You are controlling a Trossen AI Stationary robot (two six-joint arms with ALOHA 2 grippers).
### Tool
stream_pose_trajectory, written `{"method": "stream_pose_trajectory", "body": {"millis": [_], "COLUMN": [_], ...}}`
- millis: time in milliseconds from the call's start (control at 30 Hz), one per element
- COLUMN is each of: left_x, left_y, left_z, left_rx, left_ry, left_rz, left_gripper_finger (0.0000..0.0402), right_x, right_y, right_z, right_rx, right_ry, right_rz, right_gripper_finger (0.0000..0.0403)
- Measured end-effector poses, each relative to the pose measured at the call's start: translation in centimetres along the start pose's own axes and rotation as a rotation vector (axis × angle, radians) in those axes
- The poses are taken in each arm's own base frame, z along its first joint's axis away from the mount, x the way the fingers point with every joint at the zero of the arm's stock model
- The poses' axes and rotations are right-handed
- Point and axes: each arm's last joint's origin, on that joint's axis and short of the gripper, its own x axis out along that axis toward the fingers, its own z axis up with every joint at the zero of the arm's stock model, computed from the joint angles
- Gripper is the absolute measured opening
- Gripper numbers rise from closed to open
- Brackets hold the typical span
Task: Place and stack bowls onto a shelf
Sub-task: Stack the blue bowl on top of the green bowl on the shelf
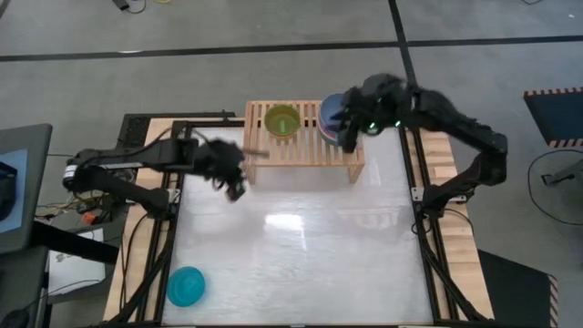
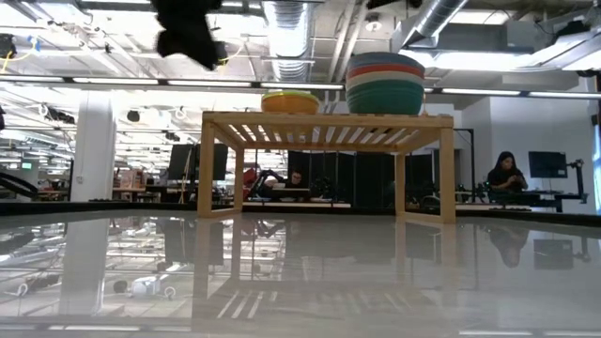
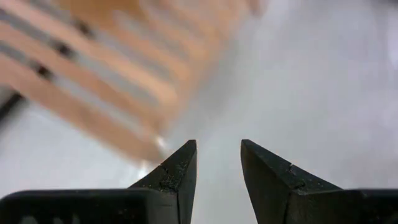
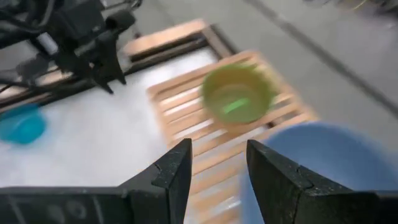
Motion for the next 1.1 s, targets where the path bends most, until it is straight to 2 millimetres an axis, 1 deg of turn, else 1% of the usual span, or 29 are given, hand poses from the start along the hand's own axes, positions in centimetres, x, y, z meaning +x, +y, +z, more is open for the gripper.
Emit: {"method": "stream_pose_trajectory", "body": {"millis": [133,267,333,433,533,600,700,767,900,1000,1100], "left_x": [-1.2,-2.8,-3.6,-4.4,-4.1,-3.8,-3.0,-2.5,-1.6,-1.1,-0.7], "left_y": [-2.4,-4.5,-5.5,-7.2,-8.9,-9.6,-10.0,-10.1,-9.6,-9.1,-8.6], "left_z": [-3.2,-6.2,-7.5,-9.3,-12.1,-14.3,-17.2,-18.8,-22.0,-23.6,-24.6], "left_rx": [0.11,0.207,0.239,0.254,0.262,0.264,0.255,0.241,0.262,0.273,0.289], "left_ry": [0.226,0.413,0.492,0.545,0.608,0.65,0.691,0.699,0.758,0.801,0.824], "left_rz": [-0.099,-0.173,-0.209,-0.306,-0.397,-0.425,-0.41,-0.409,-0.419,-0.423,-0.412], "left_gripper_finger": [0.0109,0.0109,0.0109,0.0109,0.0109,0.0109,0.0109,0.0109,0.0109,0.0109,0.0109], "right_x": [2.4,3.3,3.5,3.5,3.3,2.9,2.2,1.9,1.7,1.7,1.7], "right_y": [2.0,3.6,4.1,4.5,4.7,4.7,5.2,5.5,5.9,5.9,6.1], "right_z": [-1.5,-2.1,-2.2,-2.2,-2.3,-2.5,-2.5,-2.5,-2.6,-2.6,-2.7], "right_rx": [0.018,0.026,0.032,0.038,0.049,0.056,0.069,0.071,0.078,0.101,0.11], "right_ry": [0.022,0.004,-0.013,-0.017,-0.018,-0.011,-0.037,-0.041,-0.054,-0.054,-0.052], "right_rz": [0.072,0.121,0.14,0.151,0.125,0.104,0.087,0.081,0.072,0.068,0.064], "right_gripper_finger": [0.0178,0.0178,0.0178,0.0178,0.0178,0.0178,0.0178,0.0178,0.0178,0.0178,0.0178]}}
